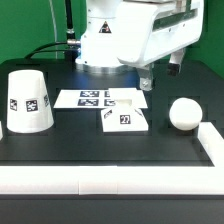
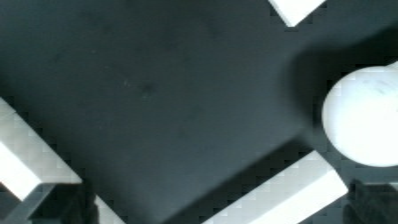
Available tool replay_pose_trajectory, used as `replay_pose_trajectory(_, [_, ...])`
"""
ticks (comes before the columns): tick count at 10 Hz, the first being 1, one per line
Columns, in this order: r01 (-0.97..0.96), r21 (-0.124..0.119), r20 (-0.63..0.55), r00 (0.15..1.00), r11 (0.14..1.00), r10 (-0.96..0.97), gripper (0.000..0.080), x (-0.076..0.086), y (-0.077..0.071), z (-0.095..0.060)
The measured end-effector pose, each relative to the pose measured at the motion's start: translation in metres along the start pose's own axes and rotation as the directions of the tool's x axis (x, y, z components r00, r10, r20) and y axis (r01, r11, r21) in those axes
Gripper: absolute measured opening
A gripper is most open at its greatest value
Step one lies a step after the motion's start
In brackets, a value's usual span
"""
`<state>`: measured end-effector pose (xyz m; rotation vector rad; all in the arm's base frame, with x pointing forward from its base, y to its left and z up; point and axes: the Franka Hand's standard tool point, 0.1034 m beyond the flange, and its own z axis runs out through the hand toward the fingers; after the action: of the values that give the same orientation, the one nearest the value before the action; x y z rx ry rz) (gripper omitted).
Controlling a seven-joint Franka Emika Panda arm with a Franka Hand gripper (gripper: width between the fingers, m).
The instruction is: Assemble lamp
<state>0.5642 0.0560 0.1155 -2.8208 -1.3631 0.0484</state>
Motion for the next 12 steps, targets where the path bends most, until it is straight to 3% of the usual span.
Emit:
replay_pose_trajectory(7, [-0.004, 0.002, 0.001, 1.000, 1.000, 0.004, 0.0700, -0.003, -0.001, 0.000])
replay_pose_trajectory(11, [-0.046, -0.003, 0.008, 0.999, 0.999, 0.046, 0.0700, -0.075, -0.039, 0.020])
replay_pose_trajectory(12, [-0.049, -0.005, 0.004, 0.999, 0.999, 0.049, 0.0700, -0.083, -0.042, 0.024])
